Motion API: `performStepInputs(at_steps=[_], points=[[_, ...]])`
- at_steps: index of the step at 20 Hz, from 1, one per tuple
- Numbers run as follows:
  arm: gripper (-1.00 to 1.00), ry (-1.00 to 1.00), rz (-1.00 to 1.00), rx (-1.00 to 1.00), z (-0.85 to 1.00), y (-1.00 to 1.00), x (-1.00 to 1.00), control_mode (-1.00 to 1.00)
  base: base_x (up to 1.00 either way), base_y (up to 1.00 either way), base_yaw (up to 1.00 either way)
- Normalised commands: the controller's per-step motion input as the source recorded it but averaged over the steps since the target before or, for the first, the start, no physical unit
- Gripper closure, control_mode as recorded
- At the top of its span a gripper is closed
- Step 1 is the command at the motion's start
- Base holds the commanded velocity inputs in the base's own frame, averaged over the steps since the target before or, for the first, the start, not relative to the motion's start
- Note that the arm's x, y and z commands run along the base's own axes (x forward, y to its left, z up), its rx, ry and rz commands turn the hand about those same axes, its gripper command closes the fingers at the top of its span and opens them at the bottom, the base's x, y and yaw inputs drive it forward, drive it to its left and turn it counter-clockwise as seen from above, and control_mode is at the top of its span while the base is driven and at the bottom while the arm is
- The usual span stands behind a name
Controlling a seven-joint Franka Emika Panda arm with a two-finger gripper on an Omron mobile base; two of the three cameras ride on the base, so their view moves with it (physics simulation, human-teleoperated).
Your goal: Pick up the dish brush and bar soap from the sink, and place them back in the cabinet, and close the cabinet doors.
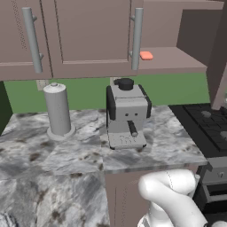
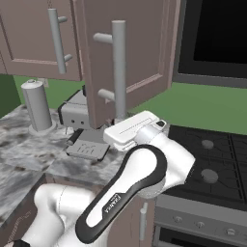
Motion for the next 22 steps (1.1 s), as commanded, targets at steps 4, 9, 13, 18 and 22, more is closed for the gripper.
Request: performStepInputs(at_steps=[4, 9, 13, 18, 22], points=[[-1.0, 0.0, 0.0, 0.0, 0.0, 0.24, 0.61, -1.0, 0.0, 0.0, 0.0], [-1.0, 0.0, 0.0, 0.0, 0.0, 0.28, 0.52, -1.0, 0.0, 0.0, 0.0], [-1.0, -0.01, -0.04, 0.0, 0.0, 0.28, 0.44, -1.0, 0.0, 0.0, 0.0], [-1.0, -0.04, -0.15, 0.0, 0.13, 0.27, 0.22, -1.0, 0.0, 0.0, 0.0], [-1.0, -0.02, -0.19, 0.0, 0.09, 0.34, 0.3, -1.0, 0.0, 0.0, 0.0]])
